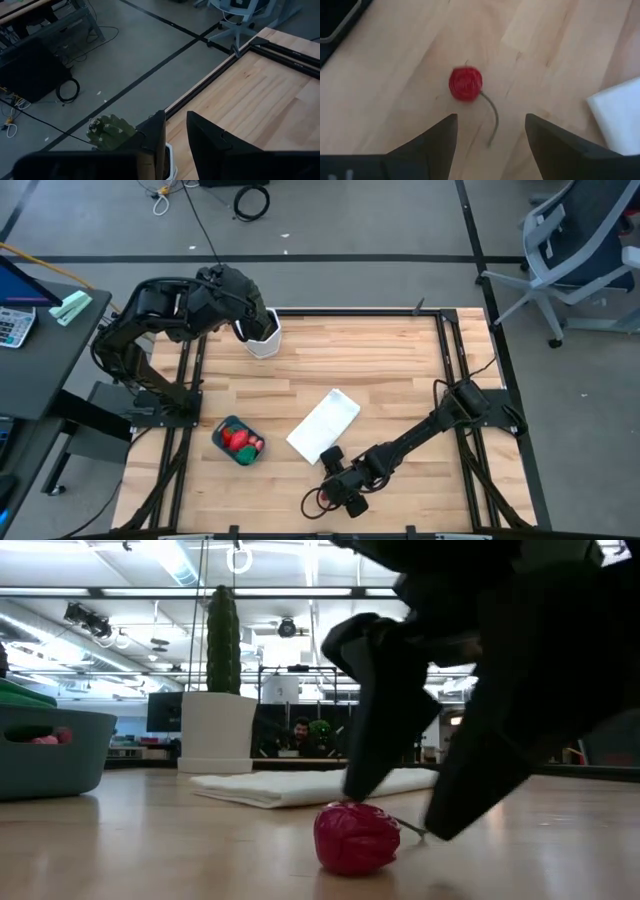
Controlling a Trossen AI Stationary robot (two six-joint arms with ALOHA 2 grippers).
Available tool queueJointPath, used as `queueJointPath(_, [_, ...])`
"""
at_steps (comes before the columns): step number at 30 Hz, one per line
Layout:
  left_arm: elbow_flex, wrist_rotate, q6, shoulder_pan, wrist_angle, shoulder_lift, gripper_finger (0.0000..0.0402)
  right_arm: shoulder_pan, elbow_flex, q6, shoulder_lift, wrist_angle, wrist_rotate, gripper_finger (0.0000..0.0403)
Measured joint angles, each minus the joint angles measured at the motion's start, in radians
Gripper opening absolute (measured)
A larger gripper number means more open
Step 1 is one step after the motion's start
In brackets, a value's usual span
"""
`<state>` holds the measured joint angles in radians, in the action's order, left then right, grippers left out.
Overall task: Pick and placing Produce into tupperware
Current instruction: Put the cherry into the blue bin
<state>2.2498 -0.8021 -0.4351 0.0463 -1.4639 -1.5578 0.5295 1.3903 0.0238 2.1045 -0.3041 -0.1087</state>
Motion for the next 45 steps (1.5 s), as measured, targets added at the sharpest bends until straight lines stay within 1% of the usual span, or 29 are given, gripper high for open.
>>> queueJointPath(4, [0.0,0.0,0.0,0.0,0.0,0.0,0.008,-0.004,0.0,0.0,0.013,0.008,0.007,0.0242])
queueJointPath(9, [0.0,0.0,0.0,0.0,0.0,0.0,0.0084,-0.013,-0.002,0.0,0.013,0.011,0.014,0.024])
queueJointPath(13, [0.0,0.0,0.0,0.0,0.0,0.0,0.0089,-0.022,-0.002,-0.011,0.013,0.014,0.019,0.0222])
queueJointPath(17, [0.0,0.0,0.0,0.0,0.0,0.0,0.0091,-0.033,-0.002,-0.01,0.013,0.014,0.051,0.0182])
queueJointPath(23, [0.0,0.0,0.0,0.0,0.0,0.0,0.0083,-0.053,-0.006,0.026,0.013,0.009,0.142,0.0098])
queueJointPath(28, [0.0,0.0,0.001,0.0,0.0,0.0,0.0081,-0.057,-0.006,0.026,0.013,0.013,0.142,0.0019])
queueJointPath(29, [0.0,0.0,0.001,0.0,0.0,0.0,0.0082,-0.056,-0.006,0.026,0.013,0.013,0.129,0.0011])
queueJointPath(32, [0.0,0.0,0.002,0.0,-0.001,0.0,0.0086,-0.059,-0.006,0.024,0.01,0.013,0.062,0.0013])
queueJointPath(37, [0.0,0.0,0.005,0.0,-0.001,0.0,0.0091,-0.097,-0.005,-0.018,-0.019,0.031,0.041,0.0005])
queueJointPath(39, [0.0,0.0,0.022,0.0,-0.001,0.0,0.0091,-0.118,-0.004,-0.028,-0.034,0.06,0.002,0.0006])
queueJointPath(42, [0.0,0.0,0.036,0.001,0.0,0.0,0.0087,-0.164,-0.004,-0.086,-0.051,0.161,-0.06,0.0003])
queueJointPath(45, [0.0,0.0,0.036,0.002,0.0,0.0,0.0083,-0.228,-0.004,-0.123,-0.053,0.348,-0.063,0.0003])
